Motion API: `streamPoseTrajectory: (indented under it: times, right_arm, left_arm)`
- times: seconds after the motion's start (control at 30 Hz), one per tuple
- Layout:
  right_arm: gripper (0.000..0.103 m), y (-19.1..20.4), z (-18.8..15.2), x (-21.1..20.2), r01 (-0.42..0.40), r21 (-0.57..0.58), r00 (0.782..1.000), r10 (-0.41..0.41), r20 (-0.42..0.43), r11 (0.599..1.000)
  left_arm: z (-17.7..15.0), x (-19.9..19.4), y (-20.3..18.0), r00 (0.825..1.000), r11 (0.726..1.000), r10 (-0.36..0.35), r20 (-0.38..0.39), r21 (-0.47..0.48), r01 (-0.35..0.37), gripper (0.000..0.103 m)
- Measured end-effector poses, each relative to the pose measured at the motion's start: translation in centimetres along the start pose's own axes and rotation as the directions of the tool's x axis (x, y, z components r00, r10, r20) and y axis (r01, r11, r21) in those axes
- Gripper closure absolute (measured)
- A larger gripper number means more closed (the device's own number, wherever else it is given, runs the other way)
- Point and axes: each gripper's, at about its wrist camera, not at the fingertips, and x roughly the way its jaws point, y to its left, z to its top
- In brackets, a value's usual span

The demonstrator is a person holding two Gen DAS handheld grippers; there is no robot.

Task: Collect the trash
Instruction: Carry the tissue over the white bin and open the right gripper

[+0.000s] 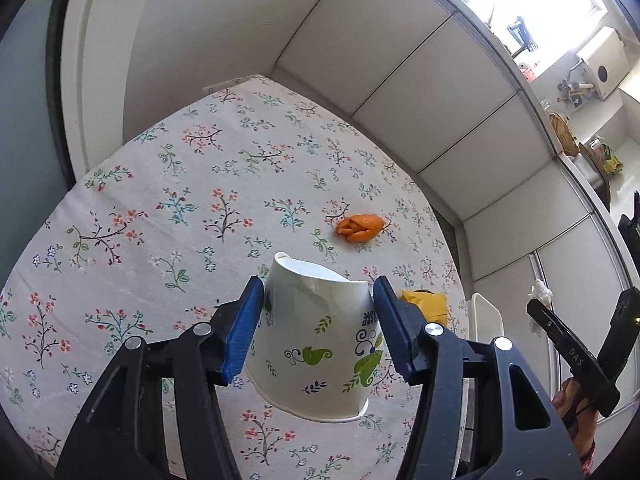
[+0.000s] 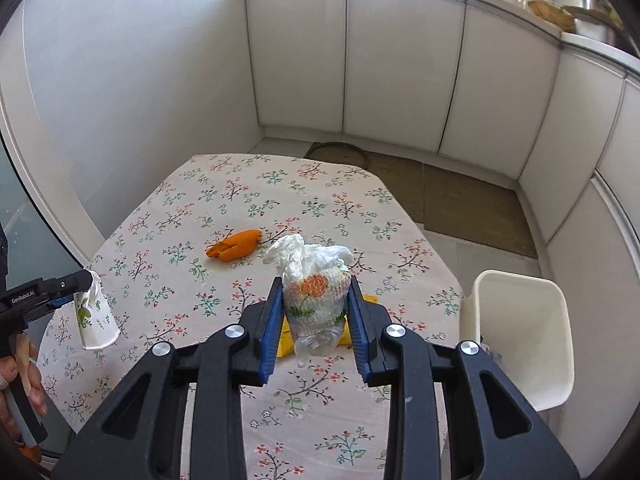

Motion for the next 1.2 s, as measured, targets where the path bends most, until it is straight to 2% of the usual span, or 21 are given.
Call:
streamPoseTrajectory:
  times: [0.27,0.57,0.7,0.87,0.9,0.93,1.0,1.13,1.2]
  right_arm:
    - [0.073,-4.9,-0.6,-1.1,0.058,0.091,0.998,-0.061,0.029,0.994]
    - [0.072,-10.9,-1.0,-3.1,0.141,0.185,0.986,-0.156,0.065,0.972]
    - [0.072,-14.0,-1.2,-3.6,0.192,0.228,0.976,-0.210,0.061,0.955]
    - [0.070,-19.3,-1.9,-3.8,0.254,0.334,0.961,-0.277,0.023,0.908]
    - [0.067,-20.4,-2.0,-4.0,0.264,0.358,0.957,-0.288,0.015,0.895]
    - [0.059,-21.3,-2.2,-4.2,0.269,0.380,0.955,-0.295,0.012,0.885]
    - [0.030,-22.9,-2.6,-4.9,0.285,0.425,0.947,-0.321,0.014,0.859]
    - [0.021,-25.0,-3.2,-6.8,0.313,0.483,0.928,-0.371,0.026,0.818]
    - [0.014,-25.6,-3.6,-7.4,0.356,0.489,0.908,-0.419,0.023,0.796]
  left_arm:
    - [0.4,0.8,-5.1,0.999,0.997,-0.036,0.018,0.071,0.035,0.049]
    - [0.2,3.1,-10.8,0.995,0.986,-0.099,-0.007,0.133,0.099,0.049]
    - [0.0,4.1,-13.0,0.992,0.980,-0.121,-0.019,0.154,0.122,0.049]
    - [-0.2,5.5,-16.0,0.989,0.970,-0.146,-0.037,0.189,0.150,0.049]
    - [-0.3,5.8,-16.7,0.987,0.968,-0.153,-0.041,0.195,0.158,0.049]
    - [-0.4,6.2,-17.6,0.986,0.965,-0.160,-0.046,0.202,0.166,0.049]
    - [-0.5,7.0,-19.4,0.982,0.958,-0.181,-0.057,0.216,0.189,0.049]
    - [-0.9,8.6,-23.4,0.970,0.939,-0.228,-0.079,0.244,0.241,0.049]
    - [-1.3,9.5,-25.7,0.962,0.927,-0.254,-0.095,0.259,0.271,0.049]
